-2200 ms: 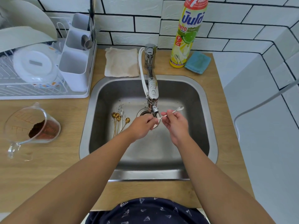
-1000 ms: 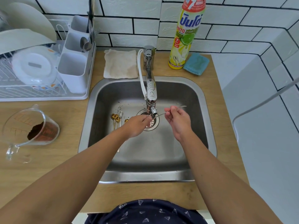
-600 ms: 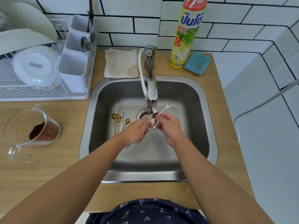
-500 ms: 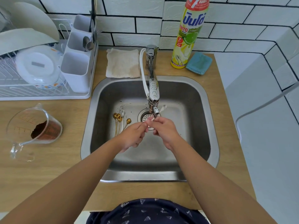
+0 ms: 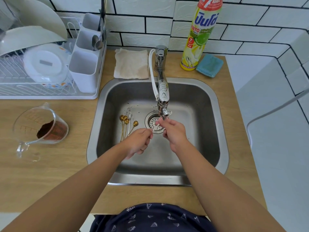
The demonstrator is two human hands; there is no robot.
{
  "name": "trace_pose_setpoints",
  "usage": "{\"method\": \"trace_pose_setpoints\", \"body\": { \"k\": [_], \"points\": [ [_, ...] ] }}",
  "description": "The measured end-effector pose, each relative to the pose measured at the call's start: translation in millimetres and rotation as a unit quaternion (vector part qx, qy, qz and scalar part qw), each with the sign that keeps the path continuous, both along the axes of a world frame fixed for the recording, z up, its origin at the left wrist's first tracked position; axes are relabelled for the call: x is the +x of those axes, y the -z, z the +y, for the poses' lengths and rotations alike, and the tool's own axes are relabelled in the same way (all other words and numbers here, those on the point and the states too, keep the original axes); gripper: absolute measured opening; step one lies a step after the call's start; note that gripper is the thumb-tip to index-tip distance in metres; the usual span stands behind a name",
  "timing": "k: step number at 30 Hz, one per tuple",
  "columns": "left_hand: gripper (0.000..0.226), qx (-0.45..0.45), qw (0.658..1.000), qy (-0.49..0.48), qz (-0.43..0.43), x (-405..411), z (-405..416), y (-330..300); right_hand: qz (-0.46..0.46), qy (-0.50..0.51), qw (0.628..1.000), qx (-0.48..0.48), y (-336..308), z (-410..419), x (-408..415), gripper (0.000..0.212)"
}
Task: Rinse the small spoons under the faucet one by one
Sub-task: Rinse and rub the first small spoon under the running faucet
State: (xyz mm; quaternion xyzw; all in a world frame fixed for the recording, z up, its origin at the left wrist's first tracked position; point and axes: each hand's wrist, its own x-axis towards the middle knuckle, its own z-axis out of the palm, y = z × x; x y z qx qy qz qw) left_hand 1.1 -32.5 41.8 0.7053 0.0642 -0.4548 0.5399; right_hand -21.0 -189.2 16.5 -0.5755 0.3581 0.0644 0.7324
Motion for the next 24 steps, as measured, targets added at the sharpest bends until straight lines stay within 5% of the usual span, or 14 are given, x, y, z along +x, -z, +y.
{"method": "trace_pose_setpoints", "body": {
  "k": [4,8,13,17,22,24],
  "points": [
    [0.043,0.018,1.0,0.001,0.004,1.7,3.4,3.6,-0.006,-0.092,0.995,-0.028,-3.9,7.2,-8.2,0.01],
    [0.028,0.018,1.0,0.014,-0.009,1.3,3.0,4.7,0.008,0.026,0.999,0.017,-1.8,-13.6,7.9,0.025],
    [0.023,0.039,0.996,0.045,-0.072,1.9,4.5,5.1,-0.014,-0.074,0.997,-0.007,2.1,9.1,-8.4,0.026],
    [0.023,0.042,0.995,0.064,-0.066,0.9,12.0,2.5,-0.013,0.031,0.999,0.028,3.1,-9.8,1.2,0.03],
    [0.024,0.034,0.994,0.058,-0.084,-0.8,10.6,2.7,-0.013,-0.117,0.993,0.0,0.6,10.7,-13.2,0.01],
    [0.025,0.034,0.993,0.061,-0.093,0.1,9.7,1.7,-0.005,-0.077,0.997,-0.002,-2.0,1.1,-5.6,0.016]
  ]
}}
